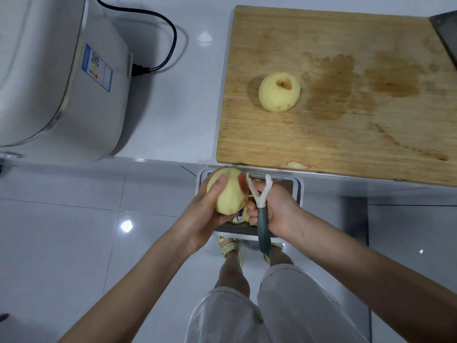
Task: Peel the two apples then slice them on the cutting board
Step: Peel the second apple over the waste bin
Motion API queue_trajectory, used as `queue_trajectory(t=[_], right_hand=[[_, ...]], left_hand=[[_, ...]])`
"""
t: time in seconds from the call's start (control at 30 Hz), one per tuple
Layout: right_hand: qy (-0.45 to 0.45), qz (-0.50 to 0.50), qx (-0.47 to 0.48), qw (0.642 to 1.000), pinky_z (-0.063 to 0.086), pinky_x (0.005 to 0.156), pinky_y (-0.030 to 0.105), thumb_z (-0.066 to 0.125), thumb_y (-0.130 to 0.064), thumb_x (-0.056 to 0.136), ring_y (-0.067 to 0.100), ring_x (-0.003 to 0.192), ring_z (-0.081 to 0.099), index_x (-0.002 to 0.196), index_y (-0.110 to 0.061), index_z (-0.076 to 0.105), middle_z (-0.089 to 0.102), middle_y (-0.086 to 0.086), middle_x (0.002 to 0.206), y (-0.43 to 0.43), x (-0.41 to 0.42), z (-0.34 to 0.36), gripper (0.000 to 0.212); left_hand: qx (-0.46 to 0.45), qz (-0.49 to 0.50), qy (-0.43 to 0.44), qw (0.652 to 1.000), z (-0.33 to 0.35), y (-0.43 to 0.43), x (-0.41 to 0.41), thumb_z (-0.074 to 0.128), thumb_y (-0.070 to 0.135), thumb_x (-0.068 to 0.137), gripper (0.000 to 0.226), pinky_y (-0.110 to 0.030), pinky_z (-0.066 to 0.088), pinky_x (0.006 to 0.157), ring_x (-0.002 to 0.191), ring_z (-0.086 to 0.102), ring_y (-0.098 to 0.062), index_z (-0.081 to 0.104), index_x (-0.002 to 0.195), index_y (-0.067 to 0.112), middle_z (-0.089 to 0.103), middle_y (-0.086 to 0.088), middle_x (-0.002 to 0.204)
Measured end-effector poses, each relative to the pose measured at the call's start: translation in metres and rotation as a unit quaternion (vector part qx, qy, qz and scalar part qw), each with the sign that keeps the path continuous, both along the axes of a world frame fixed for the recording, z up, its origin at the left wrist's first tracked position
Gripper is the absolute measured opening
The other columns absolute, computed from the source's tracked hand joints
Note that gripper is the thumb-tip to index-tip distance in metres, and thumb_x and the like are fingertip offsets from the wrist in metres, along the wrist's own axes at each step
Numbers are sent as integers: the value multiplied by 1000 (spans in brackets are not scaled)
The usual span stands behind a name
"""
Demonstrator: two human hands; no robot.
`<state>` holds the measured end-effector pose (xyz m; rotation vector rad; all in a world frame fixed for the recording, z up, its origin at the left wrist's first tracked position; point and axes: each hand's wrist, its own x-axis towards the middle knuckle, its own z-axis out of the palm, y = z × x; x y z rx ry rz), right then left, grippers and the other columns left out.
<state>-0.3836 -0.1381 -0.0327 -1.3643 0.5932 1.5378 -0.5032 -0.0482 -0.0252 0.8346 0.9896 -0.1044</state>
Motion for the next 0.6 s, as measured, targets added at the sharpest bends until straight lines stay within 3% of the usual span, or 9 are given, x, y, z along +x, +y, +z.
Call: queue_trajectory(t=[0.13, 0.23, 0.27, 0.33, 0.4, 0.47, 0.53, 0.6], right_hand=[[-119, 96, 24, 988, 25, 43, 19, 29, -26, 103, 10, 36, 31, 81, -17, 51, 38, 2, 39, -4, 3, 5, 33], [-263, 171, 39, 949, 34, 54, 25, 39, -39, 99, 12, 42, 39, 62, -12, 50, 41, 0, 44, -10, 4, 6, 47], [-303, 178, 52, 935, 35, 57, 27, 40, -41, 98, 10, 42, 41, 56, -15, 46, 40, -3, 43, -13, 3, 7, 50], [-386, 181, 83, 901, 35, 58, 31, 40, -40, 98, 8, 43, 41, 50, -22, 42, 38, -6, 43, -17, 3, 10, 51], [-501, 232, 96, 828, 35, 56, 34, 39, -41, 97, 12, 46, 41, 49, -24, 39, 39, -6, 43, -22, 5, 8, 51], [-617, 290, 83, 727, 32, 53, 29, 39, -42, 98, 13, 46, 42, 53, -26, 37, 36, -8, 43, -24, 11, 6, 47], [-721, 304, 71, 619, 29, 52, 24, 38, -40, 95, 10, 44, 43, 62, -30, 49, 36, -13, 43, -21, 21, 11, 36], [-786, 293, 87, 537, 32, 51, 22, 41, -35, 93, 13, 44, 51, 78, -20, 64, 45, -15, 48, -12, 31, 18, 32]], left_hand=[[-105, -37, -36, 993, 5, 16, -4, 68, 31, 79, 56, -46, 54, 88, 110, 63, -33, 51, 131, 23, 62, -14, 126], [-176, -34, -53, 982, 8, 25, -5, 90, 22, 57, 81, -51, 55, 81, 107, 62, -41, 54, 129, 12, 62, -22, 122], [-188, -39, -58, 980, 9, 27, -4, 90, 23, 54, 85, -53, 55, 80, 106, 62, -42, 53, 130, 10, 62, -23, 120], [-203, -59, -69, 975, 13, 28, 0, 80, 37, 69, 74, -53, 55, 78, 107, 60, -46, 52, 132, 10, 60, -24, 123], [-198, -78, -52, 976, 18, 27, 6, 58, 50, 84, 61, -46, 58, 72, 106, 60, -47, 53, 131, 12, 59, -26, 125], [-176, -90, -31, 980, 22, 23, 9, 47, 52, 86, 56, -37, 59, 64, 98, 64, -43, 56, 125, 13, 62, -26, 119], [-136, -100, -18, 985, 24, 19, 10, 47, 54, 83, 54, -31, 58, 58, 88, 67, -36, 58, 119, 15, 66, -22, 110], [-99, -112, -8, 989, 24, 15, 11, 49, 57, 80, 59, -29, 54, 52, 85, 67, -35, 56, 120, 14, 67, -22, 105]])
